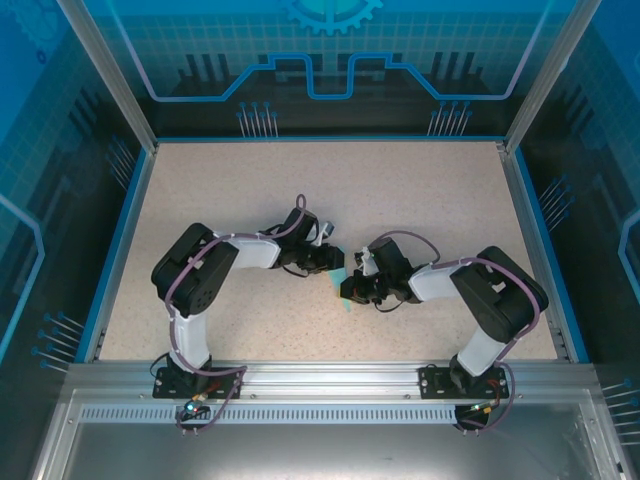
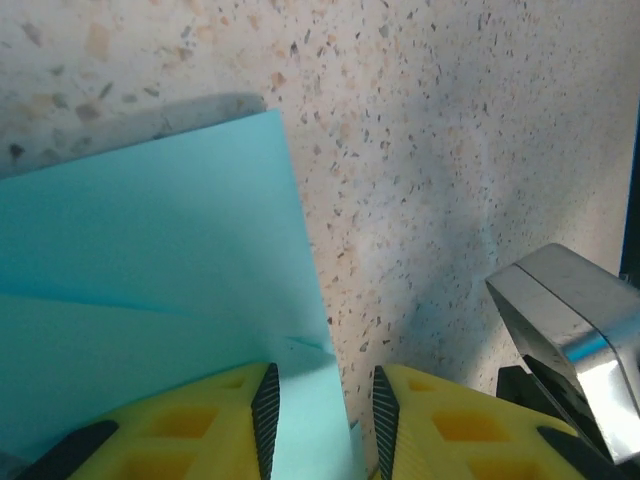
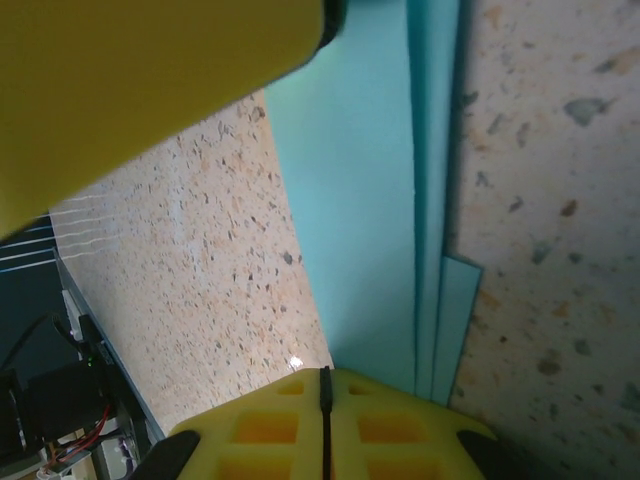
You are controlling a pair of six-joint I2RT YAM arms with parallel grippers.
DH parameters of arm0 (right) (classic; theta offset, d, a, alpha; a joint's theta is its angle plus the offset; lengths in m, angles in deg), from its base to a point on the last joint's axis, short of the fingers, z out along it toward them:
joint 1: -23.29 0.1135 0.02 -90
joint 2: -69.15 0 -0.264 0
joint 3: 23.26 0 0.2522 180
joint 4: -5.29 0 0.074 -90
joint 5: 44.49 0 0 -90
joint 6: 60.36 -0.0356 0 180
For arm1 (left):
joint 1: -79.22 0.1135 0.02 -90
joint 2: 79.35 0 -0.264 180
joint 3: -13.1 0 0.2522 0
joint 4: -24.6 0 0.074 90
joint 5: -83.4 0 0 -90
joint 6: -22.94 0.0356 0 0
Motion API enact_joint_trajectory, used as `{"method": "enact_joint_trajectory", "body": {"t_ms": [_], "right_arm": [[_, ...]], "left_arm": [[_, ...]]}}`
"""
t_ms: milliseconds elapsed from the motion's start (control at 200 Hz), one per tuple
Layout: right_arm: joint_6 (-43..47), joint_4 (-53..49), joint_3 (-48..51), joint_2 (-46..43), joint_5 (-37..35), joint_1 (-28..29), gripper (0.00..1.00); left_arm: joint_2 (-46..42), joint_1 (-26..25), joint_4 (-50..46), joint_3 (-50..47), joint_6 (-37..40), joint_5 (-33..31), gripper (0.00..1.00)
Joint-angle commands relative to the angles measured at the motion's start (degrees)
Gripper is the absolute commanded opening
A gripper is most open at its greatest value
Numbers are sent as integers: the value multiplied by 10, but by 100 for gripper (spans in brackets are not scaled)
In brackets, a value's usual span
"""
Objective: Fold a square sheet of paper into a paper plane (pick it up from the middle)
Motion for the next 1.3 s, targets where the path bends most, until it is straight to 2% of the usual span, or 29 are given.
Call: {"method": "enact_joint_trajectory", "body": {"t_ms": [0, 165, 360, 540, 695, 1150, 1295], "right_arm": [[-3, -72, -2, -18, -11, 2, 8], [3, -86, -33, -55, -9, 10, 10], [4, -90, -64, -19, -12, 18, 11], [-9, -61, -30, 19, -11, 27, 11], [-16, -46, 14, 13, -11, 34, 12], [-42, -37, 135, -77, -17, 52, 13], [-31, -69, 127, -119, -29, 49, 14]], "left_arm": [[17, 2, -1, -15, -5, -30, 34], [23, 1, -7, -21, 0, -36, 34], [23, 1, -7, -22, 0, -34, 34], [22, 1, -18, -19, -2, -40, 33], [21, 2, -26, -19, -1, -49, 32], [16, 2, -32, -21, 0, -54, 31], [13, 2, -29, -22, 3, -45, 31]]}}
